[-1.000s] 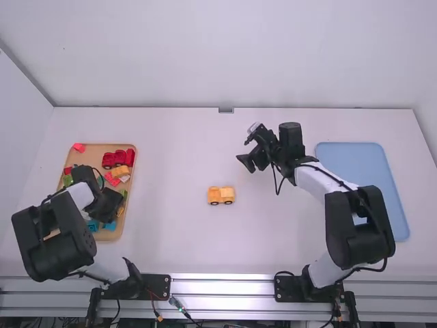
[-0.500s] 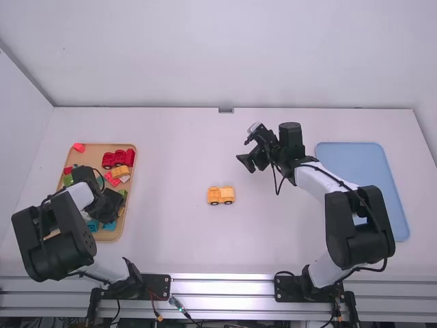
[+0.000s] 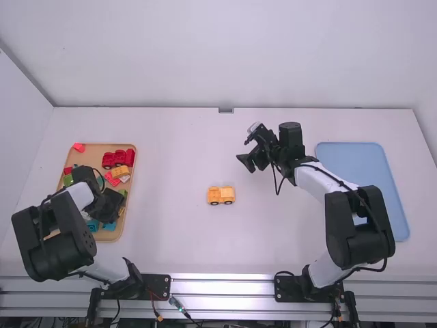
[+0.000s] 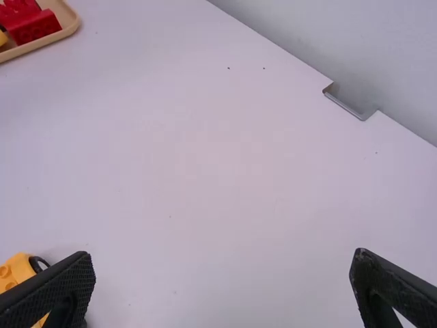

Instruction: Assemble lego blocks to make yellow taxi

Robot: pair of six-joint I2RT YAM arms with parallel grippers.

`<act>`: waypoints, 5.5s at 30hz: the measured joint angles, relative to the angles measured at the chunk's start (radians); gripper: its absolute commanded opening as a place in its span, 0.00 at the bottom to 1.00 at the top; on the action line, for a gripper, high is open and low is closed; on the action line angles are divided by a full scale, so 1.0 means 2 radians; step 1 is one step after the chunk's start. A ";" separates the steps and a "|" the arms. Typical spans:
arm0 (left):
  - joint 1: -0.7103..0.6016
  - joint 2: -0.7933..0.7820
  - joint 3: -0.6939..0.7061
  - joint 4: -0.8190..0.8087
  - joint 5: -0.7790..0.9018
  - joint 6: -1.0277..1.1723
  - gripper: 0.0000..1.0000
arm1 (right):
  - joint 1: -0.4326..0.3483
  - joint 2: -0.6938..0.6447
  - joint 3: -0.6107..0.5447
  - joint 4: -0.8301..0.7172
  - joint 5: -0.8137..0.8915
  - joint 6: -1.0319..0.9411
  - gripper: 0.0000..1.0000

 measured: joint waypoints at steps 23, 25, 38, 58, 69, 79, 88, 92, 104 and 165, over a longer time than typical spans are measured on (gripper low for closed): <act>0.000 0.000 -0.001 0.003 0.005 0.000 0.19 | 0.000 0.000 0.001 0.001 0.000 0.000 0.99; 0.000 0.000 -0.001 0.004 0.006 0.001 0.19 | 0.000 0.000 0.001 0.001 0.000 -0.002 0.99; 0.000 -0.034 0.069 -0.030 0.147 0.107 0.07 | 0.000 0.000 0.001 0.002 -0.023 -0.001 0.99; -0.250 -0.066 0.076 0.195 0.440 0.411 0.09 | 0.035 0.000 0.001 0.204 -0.251 0.253 0.95; -0.327 -0.064 0.076 0.232 0.504 0.525 0.02 | 0.025 0.000 0.001 0.222 -0.390 0.272 0.89; -0.328 -0.039 0.076 0.283 0.570 0.560 0.02 | 0.040 0.000 0.001 0.220 -0.433 0.240 0.85; -0.328 -0.019 0.076 0.322 0.578 0.523 0.02 | 0.060 0.000 0.001 0.215 -0.376 0.238 0.79; -0.328 -0.019 0.076 0.326 0.582 0.520 0.02 | 0.060 0.000 0.001 0.208 -0.356 0.236 0.70; -0.328 -0.019 0.076 0.322 0.582 0.518 0.02 | 0.072 0.000 0.001 0.208 -0.342 0.222 0.43; -0.106 -0.019 0.113 0.084 -0.116 0.104 0.99 | 0.279 0.274 0.419 -0.523 0.125 -0.028 0.00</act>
